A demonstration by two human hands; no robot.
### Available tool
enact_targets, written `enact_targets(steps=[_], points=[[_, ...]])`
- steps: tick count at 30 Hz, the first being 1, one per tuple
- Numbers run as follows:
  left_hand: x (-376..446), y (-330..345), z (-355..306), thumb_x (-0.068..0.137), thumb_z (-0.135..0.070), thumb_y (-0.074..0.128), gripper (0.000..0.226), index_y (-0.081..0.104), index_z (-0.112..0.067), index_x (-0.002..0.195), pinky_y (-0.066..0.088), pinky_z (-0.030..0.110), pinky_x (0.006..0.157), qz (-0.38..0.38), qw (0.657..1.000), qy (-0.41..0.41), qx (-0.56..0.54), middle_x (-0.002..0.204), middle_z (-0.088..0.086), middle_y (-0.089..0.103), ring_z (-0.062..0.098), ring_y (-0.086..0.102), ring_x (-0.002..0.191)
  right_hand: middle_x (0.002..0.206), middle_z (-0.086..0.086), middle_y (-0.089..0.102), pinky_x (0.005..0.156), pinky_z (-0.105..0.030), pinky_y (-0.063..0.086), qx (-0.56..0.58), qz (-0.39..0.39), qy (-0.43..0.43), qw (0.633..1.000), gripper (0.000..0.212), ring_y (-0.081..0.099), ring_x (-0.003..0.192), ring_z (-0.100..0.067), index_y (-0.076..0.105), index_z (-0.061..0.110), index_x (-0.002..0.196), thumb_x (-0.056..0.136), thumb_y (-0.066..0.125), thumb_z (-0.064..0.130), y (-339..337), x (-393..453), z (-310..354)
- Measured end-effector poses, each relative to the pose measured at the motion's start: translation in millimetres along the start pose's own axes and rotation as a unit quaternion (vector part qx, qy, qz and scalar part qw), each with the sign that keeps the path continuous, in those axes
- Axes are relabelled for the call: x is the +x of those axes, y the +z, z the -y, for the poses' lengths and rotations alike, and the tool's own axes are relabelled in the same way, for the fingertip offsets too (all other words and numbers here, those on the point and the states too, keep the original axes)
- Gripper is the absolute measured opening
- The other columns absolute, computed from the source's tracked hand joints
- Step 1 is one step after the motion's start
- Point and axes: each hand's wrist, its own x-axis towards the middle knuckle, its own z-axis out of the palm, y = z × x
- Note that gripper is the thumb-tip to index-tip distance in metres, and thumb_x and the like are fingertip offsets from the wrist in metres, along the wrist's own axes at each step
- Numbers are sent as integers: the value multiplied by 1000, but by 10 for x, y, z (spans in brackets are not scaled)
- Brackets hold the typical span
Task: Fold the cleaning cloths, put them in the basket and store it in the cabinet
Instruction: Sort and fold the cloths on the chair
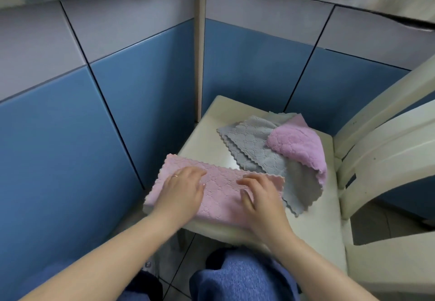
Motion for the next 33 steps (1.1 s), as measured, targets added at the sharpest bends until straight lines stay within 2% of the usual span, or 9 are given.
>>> enact_targets(steps=[3, 6, 10, 12, 19, 25, 27, 30, 33], points=[[-19, 214, -185, 99, -23, 31, 46, 30, -21, 145, 10, 33, 117, 55, 997, -6, 59, 152, -8, 30, 8, 20, 142, 137, -17, 49, 101, -48, 36, -110, 92, -29, 989, 48, 45, 128, -35, 57, 10, 123, 84, 40, 31, 297, 124, 271], [-12, 342, -153, 99, -24, 27, 49, 22, -22, 148, 6, 38, 118, 58, 987, 5, 147, 156, -9, 20, 8, 12, 144, 158, -6, 14, 114, -51, 9, -193, 201, -5, 960, 61, 8, 146, -24, 24, 18, 147, 90, 17, 36, 455, 189, 264], [-51, 387, -5, 86, -31, 31, 51, 63, -15, 123, 42, 43, 102, 45, 980, 35, 189, 132, 0, 59, 15, 54, 123, 136, -9, 55, 98, -55, 40, -226, 166, 7, 960, 55, 52, 125, -27, 58, 21, 127, 83, 31, 40, 477, 112, 97], [-56, 360, 78, 84, -35, 32, 52, 66, -15, 119, 46, 45, 97, 61, 978, 25, 200, 127, 2, 62, 17, 59, 117, 131, -7, 59, 96, -51, 43, -246, 180, 2, 953, 52, 56, 121, -26, 61, 23, 124, 83, 37, 45, 426, 63, 13], [-65, 213, 400, 80, -58, -8, 80, 14, -25, 150, 1, 39, 118, 70, 977, -32, 197, 159, -5, 5, 13, 3, 146, 155, -6, 26, 117, -35, 7, -232, 187, -35, 954, 81, 23, 143, -23, 31, 24, 146, 86, -2, 68, 127, -51, -285], [-102, 35, 590, 98, -48, 18, 57, 11, -24, 150, 2, 50, 115, 76, 974, -90, 194, 159, -2, 2, 19, -2, 147, 134, -9, 56, 107, -39, 37, -295, 207, -79, 929, 62, 54, 123, -26, 53, 19, 131, 95, 20, 56, -130, -88, -446], [-124, 25, 488, 99, -37, 25, 52, 22, -18, 148, 5, 50, 115, 41, 978, -28, 204, 158, 4, 16, 21, 5, 146, 124, -9, 63, 96, -43, 46, -286, 210, -90, 930, 55, 61, 112, -29, 63, 18, 120, 87, 35, 54, -193, 28, -353], [-333, 132, 251, 88, -31, 36, 46, 51, -12, 128, 23, 49, 107, 10, 961, 168, 221, 134, 8, 56, 22, 46, 130, 129, -8, 59, 92, -42, 48, -268, 238, -124, 925, 46, 62, 108, -31, 61, 15, 121, 84, 45, 39, -198, 152, -153], [-602, 286, 163, 81, -44, 43, 54, 63, -14, 121, 27, 51, 100, 64, 937, 235, 250, 129, 5, 60, 20, 57, 120, 122, -6, 63, 81, -37, 53, -256, 268, -148, 917, 45, 64, 96, -30, 61, 14, 120, 80, 47, 29, -108, 90, 0]])
